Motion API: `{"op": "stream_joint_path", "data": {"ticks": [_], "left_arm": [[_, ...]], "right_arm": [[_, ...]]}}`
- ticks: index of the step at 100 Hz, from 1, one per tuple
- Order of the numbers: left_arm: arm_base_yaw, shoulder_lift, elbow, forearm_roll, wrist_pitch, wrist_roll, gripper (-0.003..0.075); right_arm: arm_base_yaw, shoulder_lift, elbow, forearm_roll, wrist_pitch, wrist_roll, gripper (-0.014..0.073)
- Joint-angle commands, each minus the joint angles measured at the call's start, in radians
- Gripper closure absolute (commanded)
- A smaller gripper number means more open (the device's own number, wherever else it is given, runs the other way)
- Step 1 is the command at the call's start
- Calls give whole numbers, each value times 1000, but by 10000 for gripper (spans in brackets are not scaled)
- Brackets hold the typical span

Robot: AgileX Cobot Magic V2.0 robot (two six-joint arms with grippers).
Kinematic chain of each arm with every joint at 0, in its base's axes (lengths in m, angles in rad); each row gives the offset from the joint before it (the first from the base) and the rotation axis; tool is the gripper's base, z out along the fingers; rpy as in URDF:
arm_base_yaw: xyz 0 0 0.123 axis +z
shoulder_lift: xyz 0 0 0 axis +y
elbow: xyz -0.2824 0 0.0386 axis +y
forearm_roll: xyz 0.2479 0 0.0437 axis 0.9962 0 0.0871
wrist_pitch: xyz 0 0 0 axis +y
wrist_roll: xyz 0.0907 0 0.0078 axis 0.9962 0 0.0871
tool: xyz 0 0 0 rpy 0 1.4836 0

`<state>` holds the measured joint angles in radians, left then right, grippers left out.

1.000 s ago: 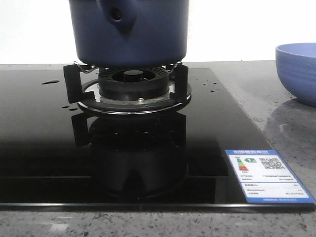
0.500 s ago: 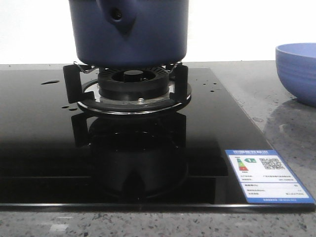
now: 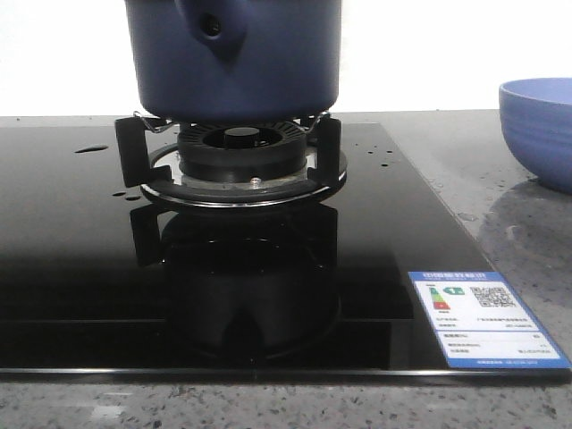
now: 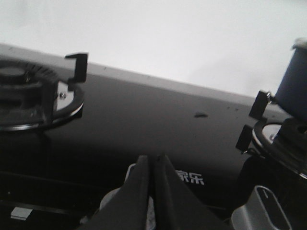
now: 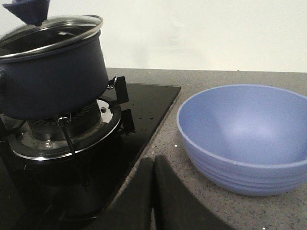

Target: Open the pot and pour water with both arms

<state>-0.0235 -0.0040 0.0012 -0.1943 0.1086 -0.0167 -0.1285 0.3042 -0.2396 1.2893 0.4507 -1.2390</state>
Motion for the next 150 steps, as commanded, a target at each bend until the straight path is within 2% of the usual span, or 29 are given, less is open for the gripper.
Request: {"op": "stream_joint_path", "data": {"ticks": [1, 19, 114, 127, 131, 136, 141, 142, 143, 145, 147, 148, 150], "left_arm": [[15, -29, 35, 1, -96, -9, 739], [17, -29, 35, 39, -77, -9, 739], [13, -27, 33, 37, -60, -12, 739], [13, -27, 33, 37, -60, -12, 739], [13, -27, 33, 37, -60, -12, 739], [13, -27, 33, 37, -60, -12, 739], [13, -27, 33, 37, -60, -12, 739], [13, -27, 33, 37, -60, -12, 739], [13, -27, 33, 37, -60, -12, 739], [13, -27, 33, 37, -60, -12, 739], [13, -27, 33, 37, -60, -12, 739], [13, -27, 33, 37, -60, -12, 739], [13, -27, 33, 37, -60, -12, 739]], "right_arm": [[2, 6, -25, 37, -23, -10, 645], [2, 8, -25, 37, -25, -10, 645], [2, 8, -25, 37, -27, -10, 645], [2, 8, -27, 29, -98, -8, 645], [2, 8, -37, -17, -109, 16, 645], [2, 8, -53, -147, -132, 136, 645], [2, 8, -67, -376, -165, 335, 645], [2, 8, -71, -442, -175, 436, 645], [2, 8, -73, -475, -180, 436, 645], [2, 8, -74, -541, -196, 541, 645], [2, 8, -74, -673, -215, 645, 645], [2, 8, -74, -673, -221, 679, 645], [2, 8, -74, -799, -236, 781, 645]]}}
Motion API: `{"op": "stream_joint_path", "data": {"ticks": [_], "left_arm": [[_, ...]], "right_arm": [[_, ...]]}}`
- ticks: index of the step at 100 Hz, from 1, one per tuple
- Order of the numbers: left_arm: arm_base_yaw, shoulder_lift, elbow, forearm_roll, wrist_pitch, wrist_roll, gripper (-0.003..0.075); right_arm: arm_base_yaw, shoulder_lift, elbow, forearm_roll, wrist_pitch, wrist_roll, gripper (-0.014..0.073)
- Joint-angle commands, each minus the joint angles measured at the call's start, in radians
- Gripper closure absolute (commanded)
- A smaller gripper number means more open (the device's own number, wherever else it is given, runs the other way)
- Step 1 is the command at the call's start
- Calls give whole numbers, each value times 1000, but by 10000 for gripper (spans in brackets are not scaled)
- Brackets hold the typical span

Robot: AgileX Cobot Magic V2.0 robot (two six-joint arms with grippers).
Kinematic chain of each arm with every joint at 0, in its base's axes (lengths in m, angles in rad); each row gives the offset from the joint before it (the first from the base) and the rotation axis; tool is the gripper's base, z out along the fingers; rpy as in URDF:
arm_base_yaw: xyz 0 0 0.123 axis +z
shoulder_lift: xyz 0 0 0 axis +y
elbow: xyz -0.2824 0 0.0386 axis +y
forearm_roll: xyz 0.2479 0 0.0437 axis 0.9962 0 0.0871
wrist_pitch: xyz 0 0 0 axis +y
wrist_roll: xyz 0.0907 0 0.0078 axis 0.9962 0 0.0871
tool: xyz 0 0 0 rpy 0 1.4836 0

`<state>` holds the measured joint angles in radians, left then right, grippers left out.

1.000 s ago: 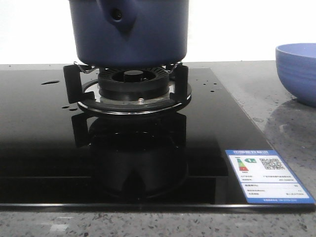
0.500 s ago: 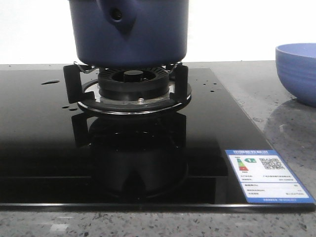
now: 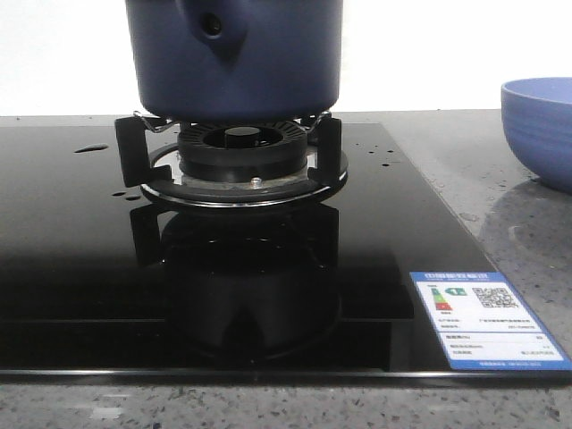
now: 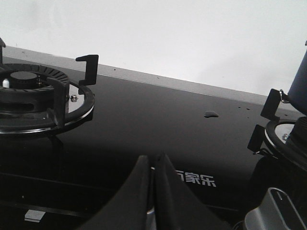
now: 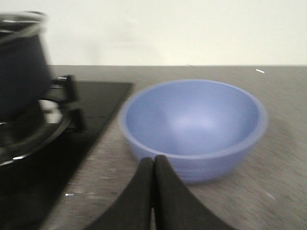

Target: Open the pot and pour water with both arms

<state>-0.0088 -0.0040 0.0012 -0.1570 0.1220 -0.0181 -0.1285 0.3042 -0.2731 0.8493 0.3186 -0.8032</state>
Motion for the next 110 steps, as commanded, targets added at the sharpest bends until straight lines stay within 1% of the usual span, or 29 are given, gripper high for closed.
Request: {"op": "stream_joint_path", "data": {"ticks": [1, 2, 3, 7, 10, 17, 20, 23, 28, 33, 48, 50, 53, 56, 60, 74, 110], "left_arm": [[-2, -27, 33, 0, -73, -11, 739], [-2, -27, 33, 0, -73, -11, 739], [-2, -27, 33, 0, -73, -11, 739], [-2, -27, 33, 0, -73, -11, 739], [-2, -27, 33, 0, -73, -11, 739], [-2, -27, 33, 0, -73, -11, 739], [-2, -27, 33, 0, -73, -11, 739], [-2, -27, 33, 0, -73, -11, 739], [-2, -27, 33, 0, -73, -11, 739], [-2, -27, 33, 0, -73, -11, 739], [-2, -27, 33, 0, -73, -11, 739], [-2, -27, 33, 0, -73, -11, 739], [-2, -27, 33, 0, -73, -11, 739], [-2, -27, 33, 0, -73, -11, 739], [-2, -27, 33, 0, -73, -11, 739], [-2, -27, 33, 0, -73, -11, 739], [-2, -27, 33, 0, -73, -11, 739]], "right_arm": [[2, 8, -40, -390, -108, 409, 645], [2, 8, -40, -420, -119, 440, 645], [2, 8, -38, -477, -124, 500, 645], [2, 8, -28, -632, -158, 630, 645], [2, 8, -20, -718, -187, 738, 645], [11, -7, 26, -877, -279, 890, 645], [18, -21, 59, -933, -319, 927, 645], [31, -42, 97, -961, -365, 952, 645], [49, -71, 151, -963, -416, 952, 645], [71, -116, 206, -963, -438, 952, 645], [97, -244, 312, -963, -417, 952, 645], [97, -257, 312, -963, -406, 952, 645], [97, -287, 309, -963, -338, 952, 645], [97, -309, 309, -963, -319, 952, 645], [97, -337, 309, -963, -293, 950, 645], [97, -332, 309, -969, -250, 950, 645], [97, -332, 309, -968, -253, 950, 645]]}}
